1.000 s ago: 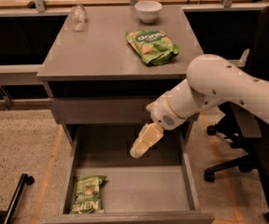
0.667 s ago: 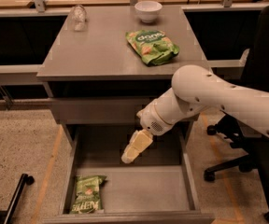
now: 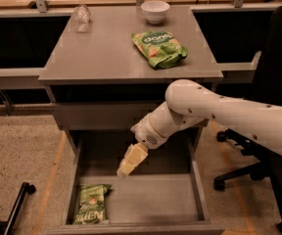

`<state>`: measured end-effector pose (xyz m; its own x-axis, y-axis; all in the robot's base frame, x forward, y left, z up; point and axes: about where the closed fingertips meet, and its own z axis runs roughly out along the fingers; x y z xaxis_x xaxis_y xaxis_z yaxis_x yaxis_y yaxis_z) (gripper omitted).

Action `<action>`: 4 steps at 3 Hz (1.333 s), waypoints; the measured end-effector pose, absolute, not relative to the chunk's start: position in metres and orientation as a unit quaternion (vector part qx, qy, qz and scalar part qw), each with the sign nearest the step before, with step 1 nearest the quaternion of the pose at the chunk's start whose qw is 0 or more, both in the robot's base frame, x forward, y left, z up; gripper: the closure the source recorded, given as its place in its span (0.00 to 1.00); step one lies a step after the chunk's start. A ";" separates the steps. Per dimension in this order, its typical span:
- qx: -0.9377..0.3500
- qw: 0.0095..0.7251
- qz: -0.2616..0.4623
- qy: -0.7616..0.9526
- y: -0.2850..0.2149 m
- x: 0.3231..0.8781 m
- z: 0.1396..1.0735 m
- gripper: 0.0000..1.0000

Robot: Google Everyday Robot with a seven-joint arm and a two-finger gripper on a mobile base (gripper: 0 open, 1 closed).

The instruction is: Pick green jalapeno chip bag from middle drawer and place on counter

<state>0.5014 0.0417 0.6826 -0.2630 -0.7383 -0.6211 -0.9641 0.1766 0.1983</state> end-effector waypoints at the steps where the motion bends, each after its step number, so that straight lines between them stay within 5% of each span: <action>1: -0.586 0.203 0.270 0.737 0.052 0.503 0.678 0.00; 4: -0.576 0.245 0.287 0.725 0.114 0.525 0.610 0.00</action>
Offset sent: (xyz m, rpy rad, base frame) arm 0.0189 0.0581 -0.0471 0.0822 -0.1300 0.0086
